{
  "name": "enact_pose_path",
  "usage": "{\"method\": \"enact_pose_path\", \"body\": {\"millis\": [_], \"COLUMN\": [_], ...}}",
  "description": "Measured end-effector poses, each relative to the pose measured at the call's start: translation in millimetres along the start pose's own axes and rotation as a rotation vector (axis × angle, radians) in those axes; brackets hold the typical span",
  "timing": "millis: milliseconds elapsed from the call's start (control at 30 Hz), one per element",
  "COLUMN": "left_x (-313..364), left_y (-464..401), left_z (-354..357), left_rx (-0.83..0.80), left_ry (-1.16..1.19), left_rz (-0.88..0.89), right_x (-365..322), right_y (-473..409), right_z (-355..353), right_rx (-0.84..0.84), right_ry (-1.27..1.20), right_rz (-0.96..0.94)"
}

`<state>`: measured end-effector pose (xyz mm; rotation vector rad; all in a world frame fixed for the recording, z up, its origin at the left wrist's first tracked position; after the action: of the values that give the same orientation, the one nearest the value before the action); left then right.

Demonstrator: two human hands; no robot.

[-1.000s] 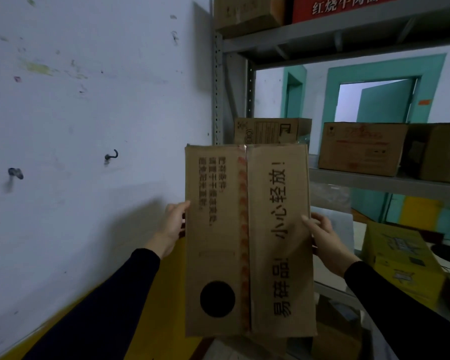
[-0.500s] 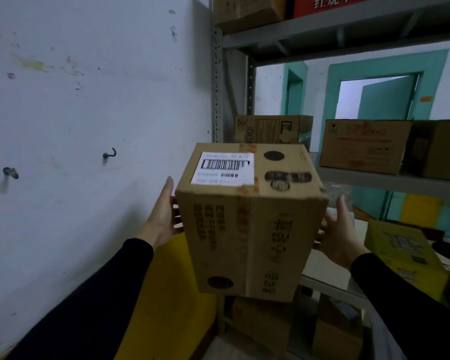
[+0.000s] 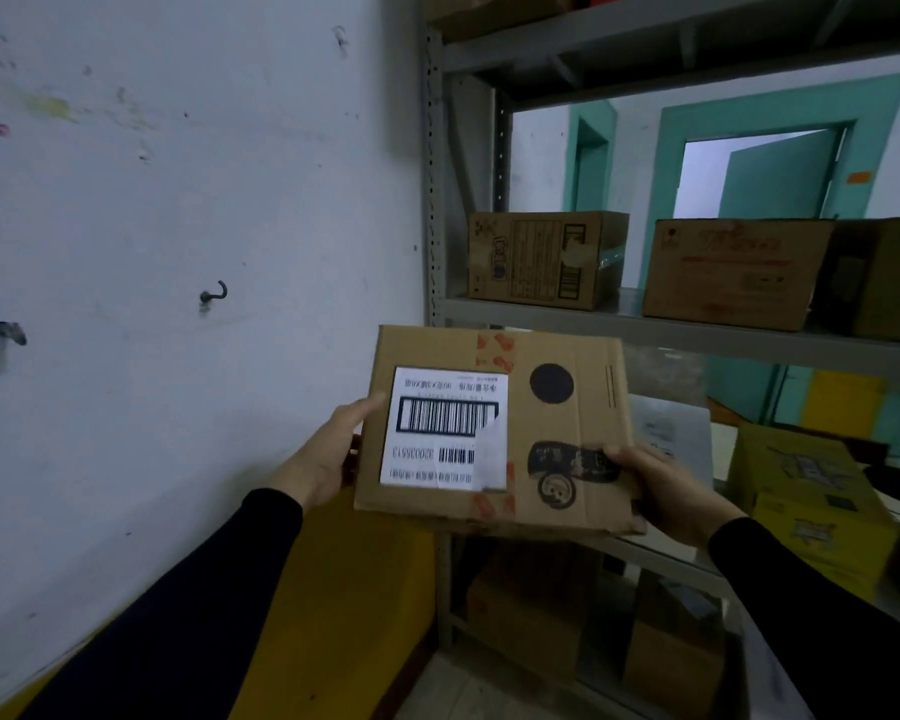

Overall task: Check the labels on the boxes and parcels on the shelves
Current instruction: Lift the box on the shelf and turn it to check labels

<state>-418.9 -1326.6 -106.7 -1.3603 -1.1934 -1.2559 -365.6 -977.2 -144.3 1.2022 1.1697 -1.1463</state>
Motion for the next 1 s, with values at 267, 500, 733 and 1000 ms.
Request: {"method": "enact_pose_path", "body": {"millis": [267,500,733,1000], "left_x": [-8.1,8.1,6.5,-23.3], "left_y": [-1.0,-7.7,-3.0,5.0], "left_z": [8.2,-6.5,4.2,10.1], "left_rx": [-0.016,0.043,0.028,-0.134], "left_ry": [0.021,0.122,0.148,0.227], "left_rz": [-0.044,-0.117,-0.039,0.066], "right_x": [-2.2,2.2,-4.2,-2.6], "right_y": [6.4,10.4,6.5,-1.4], "right_z": [7.0,2.3,-3.2,-0.1], "right_rx": [-0.123,-0.171,-0.08,0.117], "right_ry": [0.052,0.085,-0.078,-0.044], "right_rz": [-0.026,-0.051,0.072,0.19]}}
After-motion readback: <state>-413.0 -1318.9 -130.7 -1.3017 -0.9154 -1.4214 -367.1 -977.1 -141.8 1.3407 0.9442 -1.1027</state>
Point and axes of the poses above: each hand's wrist, its own y-axis away from the middle knuckle, its own z-axis out of the palm, x = y × z, the point moved 6 cm from there along -y, towards the middle knuckle, and after that the axes turned 2 degrees about z, right-handed, at the moved point
